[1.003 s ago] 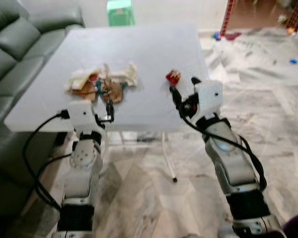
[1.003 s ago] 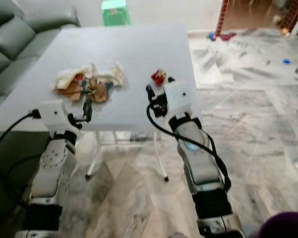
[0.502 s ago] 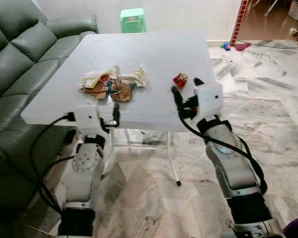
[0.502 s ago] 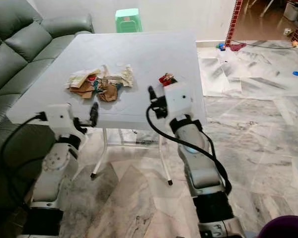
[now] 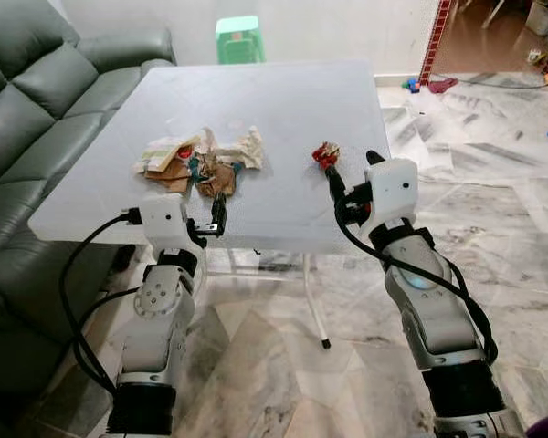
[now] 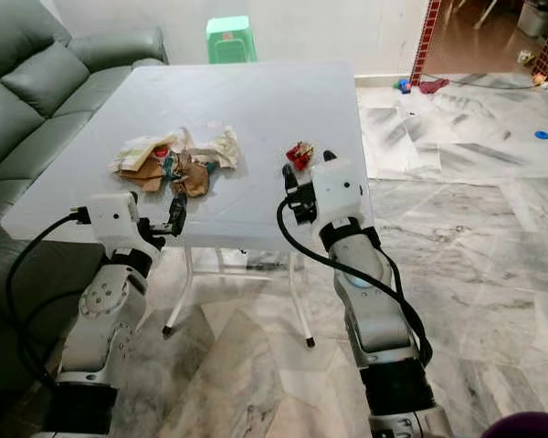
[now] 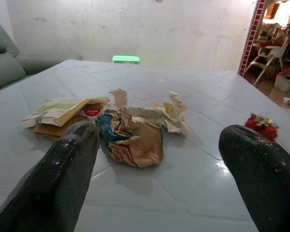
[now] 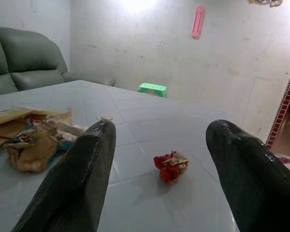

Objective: Picking trash to rubbish bin

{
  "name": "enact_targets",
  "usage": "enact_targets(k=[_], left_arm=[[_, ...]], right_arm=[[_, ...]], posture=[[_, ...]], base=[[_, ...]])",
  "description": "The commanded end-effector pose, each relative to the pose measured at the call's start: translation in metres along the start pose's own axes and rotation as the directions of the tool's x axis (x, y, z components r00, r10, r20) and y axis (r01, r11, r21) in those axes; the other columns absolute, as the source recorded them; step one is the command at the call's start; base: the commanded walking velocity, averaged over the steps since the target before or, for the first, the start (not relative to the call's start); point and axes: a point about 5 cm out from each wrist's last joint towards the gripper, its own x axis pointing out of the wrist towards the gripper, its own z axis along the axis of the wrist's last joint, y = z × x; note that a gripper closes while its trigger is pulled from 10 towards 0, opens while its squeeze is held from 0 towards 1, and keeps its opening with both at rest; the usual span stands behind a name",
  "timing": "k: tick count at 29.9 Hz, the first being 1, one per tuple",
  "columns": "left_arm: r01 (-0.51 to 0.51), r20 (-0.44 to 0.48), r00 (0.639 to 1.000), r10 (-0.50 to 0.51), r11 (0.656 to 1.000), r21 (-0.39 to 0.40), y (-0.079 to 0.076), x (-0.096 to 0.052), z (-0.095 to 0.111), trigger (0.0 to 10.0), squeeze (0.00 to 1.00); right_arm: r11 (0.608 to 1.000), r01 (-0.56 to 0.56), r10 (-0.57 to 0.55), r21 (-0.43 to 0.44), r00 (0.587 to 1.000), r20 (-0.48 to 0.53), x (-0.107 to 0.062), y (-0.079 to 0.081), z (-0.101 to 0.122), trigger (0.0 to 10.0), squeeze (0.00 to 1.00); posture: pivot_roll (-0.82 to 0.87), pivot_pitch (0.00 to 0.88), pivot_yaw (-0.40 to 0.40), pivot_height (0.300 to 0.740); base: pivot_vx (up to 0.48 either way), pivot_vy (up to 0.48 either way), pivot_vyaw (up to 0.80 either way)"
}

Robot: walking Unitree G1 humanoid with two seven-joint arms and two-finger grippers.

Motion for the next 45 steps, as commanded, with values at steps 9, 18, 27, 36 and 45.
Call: enact_targets(k=[9, 18, 27, 36, 45], left_arm=[[-0.008, -0.004, 1.0, 0.008, 1.0, 0.013, 0.002, 0.0, 0.001, 10.0, 0.0], [-0.03, -0.004, 1.0, 0.03, 0.999, 0.016, 0.006, -0.001, 0.0, 10.0, 0.0], [-0.026, 0.019, 0.999, 0.026, 0.999, 0.02, 0.002, -0.001, 0.002, 10.0, 0.0], [-0.023, 0.0, 1.0, 0.023, 0.996, 0.089, 0.0, -0.011, -0.006, 10.0, 0.0], [0.029, -0.009, 1.0, -0.028, 0.988, 0.151, -0.003, -0.037, -0.016, 10.0, 0.0]], right_arm=[[1.0, -0.02, 0.02, -0.003, 1.0, 0.023, 0.003, 0.005, 0.005, 10.0, 0.0], [1.0, -0.02, 0.02, 0.003, 0.999, 0.03, 0.002, 0.005, 0.006, 10.0, 1.0], [1.0, -0.015, 0.016, -0.004, 0.999, 0.028, 0.002, 0.003, 0.007, 10.0, 0.97], [0.999, -0.042, 0.042, 0.003, 0.999, -0.013, 0.001, 0.005, 0.001, 10.0, 0.0], [0.998, -0.041, 0.036, -0.045, 0.993, -0.115, 0.005, -0.002, -0.019, 10.0, 0.0]], posture=[[-0.05, 0.051, 0.055, 0.74], [-0.05, 0.056, 0.052, 0.74], [-0.05, 0.057, 0.047, 0.74], [-0.04, 0.053, 0.042, 0.74], [0.0, 0.067, 0.028, 0.74]], base=[[0.405, 0.0, 0.0], [0.317, 0.0, 0.0], [0.0, 0.0, 0.0], [0.0, 0.0, 0.0], [0.0, 0.0, 0.0]])
